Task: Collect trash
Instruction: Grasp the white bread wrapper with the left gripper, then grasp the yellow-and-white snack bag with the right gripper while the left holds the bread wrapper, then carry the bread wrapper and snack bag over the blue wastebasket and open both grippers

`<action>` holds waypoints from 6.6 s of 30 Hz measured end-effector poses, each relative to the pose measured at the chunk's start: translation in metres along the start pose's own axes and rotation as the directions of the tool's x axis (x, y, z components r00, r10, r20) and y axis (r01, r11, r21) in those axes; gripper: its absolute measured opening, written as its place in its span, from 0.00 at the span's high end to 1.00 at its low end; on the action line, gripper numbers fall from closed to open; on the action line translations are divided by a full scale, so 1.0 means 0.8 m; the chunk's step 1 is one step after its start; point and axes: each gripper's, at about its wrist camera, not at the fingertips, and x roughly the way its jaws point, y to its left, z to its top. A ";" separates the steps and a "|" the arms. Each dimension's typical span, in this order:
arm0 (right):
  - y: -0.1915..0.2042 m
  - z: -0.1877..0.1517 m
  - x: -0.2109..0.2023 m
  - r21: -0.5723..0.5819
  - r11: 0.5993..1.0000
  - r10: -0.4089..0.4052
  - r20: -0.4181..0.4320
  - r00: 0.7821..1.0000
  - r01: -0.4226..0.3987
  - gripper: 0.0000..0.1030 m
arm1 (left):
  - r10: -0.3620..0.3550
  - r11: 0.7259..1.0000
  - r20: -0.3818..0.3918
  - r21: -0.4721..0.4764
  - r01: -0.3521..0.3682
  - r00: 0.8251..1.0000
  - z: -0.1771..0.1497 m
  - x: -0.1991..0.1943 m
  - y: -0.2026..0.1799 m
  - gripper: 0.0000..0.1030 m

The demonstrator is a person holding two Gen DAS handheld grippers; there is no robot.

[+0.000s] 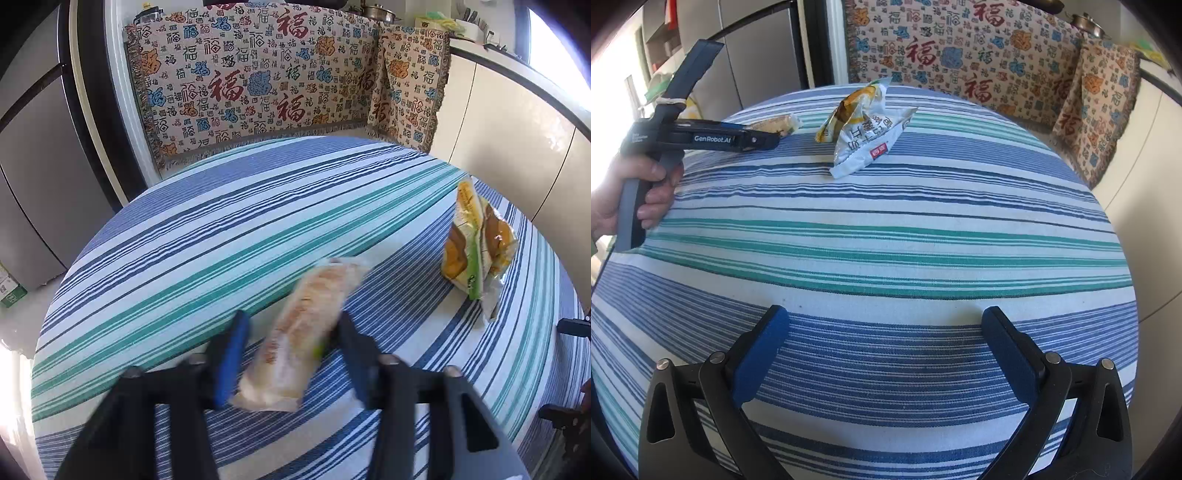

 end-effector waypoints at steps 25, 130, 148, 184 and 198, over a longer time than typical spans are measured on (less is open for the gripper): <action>0.001 0.000 0.001 -0.001 1.000 -0.001 0.000 1.000 0.001 0.00 | 0.234 0.929 -0.053 -0.281 -0.239 0.971 -0.114 -0.085 -0.083 0.22; -0.046 0.057 -0.036 0.196 0.952 0.247 -0.040 0.968 -0.235 0.64 | 0.054 0.967 0.076 -0.253 -0.034 0.996 -0.097 -0.125 -0.067 0.86; -0.195 -0.019 -0.156 0.232 0.954 0.176 0.069 0.982 -0.188 0.65 | -0.132 0.969 0.131 -0.193 0.156 0.983 -0.067 -0.154 -0.203 0.86; -0.574 -0.189 -0.113 0.629 0.777 0.026 0.004 1.000 -0.022 0.52 | -0.431 0.896 -0.144 0.050 0.442 0.891 0.076 0.100 -0.673 0.78; -0.574 -0.202 -0.172 0.678 0.733 -0.127 0.058 0.990 0.055 0.00 | -0.345 0.931 0.006 0.129 0.341 0.939 0.075 0.038 -0.659 0.30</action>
